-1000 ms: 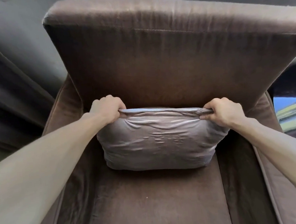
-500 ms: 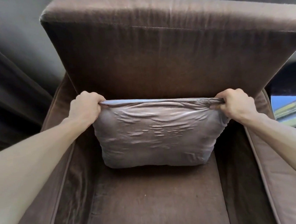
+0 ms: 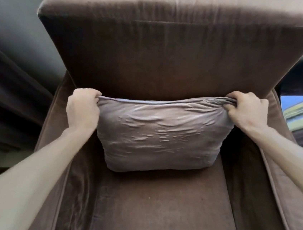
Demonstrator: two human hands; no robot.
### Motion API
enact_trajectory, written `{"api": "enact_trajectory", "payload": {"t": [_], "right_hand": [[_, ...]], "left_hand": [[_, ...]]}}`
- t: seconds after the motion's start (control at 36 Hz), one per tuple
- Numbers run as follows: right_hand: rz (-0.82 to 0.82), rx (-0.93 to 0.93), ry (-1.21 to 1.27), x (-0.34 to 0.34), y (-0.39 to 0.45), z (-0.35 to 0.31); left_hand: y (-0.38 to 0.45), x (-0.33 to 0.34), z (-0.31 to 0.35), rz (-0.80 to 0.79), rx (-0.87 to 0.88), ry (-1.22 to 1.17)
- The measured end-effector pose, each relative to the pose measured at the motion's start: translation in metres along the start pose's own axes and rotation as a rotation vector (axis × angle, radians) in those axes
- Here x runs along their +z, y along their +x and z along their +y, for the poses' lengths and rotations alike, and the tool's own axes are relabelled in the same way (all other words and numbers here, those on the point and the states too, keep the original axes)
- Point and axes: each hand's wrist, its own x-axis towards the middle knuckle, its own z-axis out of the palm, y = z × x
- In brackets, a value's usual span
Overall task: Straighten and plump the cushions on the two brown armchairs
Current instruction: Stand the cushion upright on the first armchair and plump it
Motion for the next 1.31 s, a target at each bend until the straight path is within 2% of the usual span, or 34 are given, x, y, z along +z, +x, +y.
{"api": "enact_trajectory", "payload": {"t": [0.06, 0.11, 0.17, 0.22, 0.28, 0.36, 0.47, 0.58, 0.67, 0.75, 0.81, 0.86, 0.94, 1.06, 1.17, 1.31], "right_hand": [[0.180, -0.089, -0.028, 0.007, -0.016, -0.010], [0.326, -0.245, -0.039, 0.018, -0.041, -0.032], [0.296, -0.443, -0.006, 0.036, -0.071, -0.063], [0.153, -0.582, -0.008, 0.061, -0.095, -0.083], [0.043, -0.585, -0.067, 0.084, -0.101, -0.078], [-0.036, -0.497, -0.146, 0.097, -0.088, -0.046], [-0.054, -0.453, -0.217, 0.086, -0.072, -0.009], [-0.132, -0.310, -0.247, 0.066, -0.074, 0.015], [-0.225, -0.305, -0.240, 0.043, -0.079, 0.011], [-0.281, -0.231, -0.172, 0.007, -0.082, -0.006], [-0.288, -0.116, -0.083, -0.022, -0.085, -0.016], [-0.301, -0.016, -0.009, -0.054, -0.091, -0.024], [-0.252, 0.019, 0.044, -0.103, -0.106, -0.032], [-0.044, -0.078, 0.136, -0.167, -0.136, -0.036], [0.077, -0.155, 0.147, -0.233, -0.166, -0.032], [0.106, -0.196, 0.097, -0.319, -0.210, -0.016]], "left_hand": [[-0.022, 0.004, 0.023, 0.157, 0.232, 0.207], [-0.050, 0.012, 0.060, 0.206, 0.429, 0.194], [-0.082, 0.030, 0.094, 0.090, 0.600, 0.101], [-0.107, 0.051, 0.111, -0.075, 0.692, 0.102], [-0.116, 0.070, 0.102, -0.221, 0.640, 0.183], [-0.106, 0.078, 0.064, -0.309, 0.527, 0.307], [-0.088, 0.063, 0.025, -0.379, 0.481, 0.397], [-0.082, 0.037, 0.017, -0.472, 0.192, 0.412], [-0.081, 0.010, 0.030, -0.569, 0.153, 0.387], [-0.081, -0.025, 0.054, -0.517, 0.046, 0.312], [-0.082, -0.055, 0.076, -0.487, -0.097, 0.254], [-0.086, -0.084, 0.097, -0.490, -0.160, 0.194], [-0.099, -0.127, 0.121, -0.441, -0.145, 0.100], [-0.121, -0.177, 0.145, -0.298, -0.090, -0.103], [-0.150, -0.237, 0.172, -0.096, 0.135, -0.022], [-0.191, -0.310, 0.221, -0.070, 0.150, 0.036]]}}
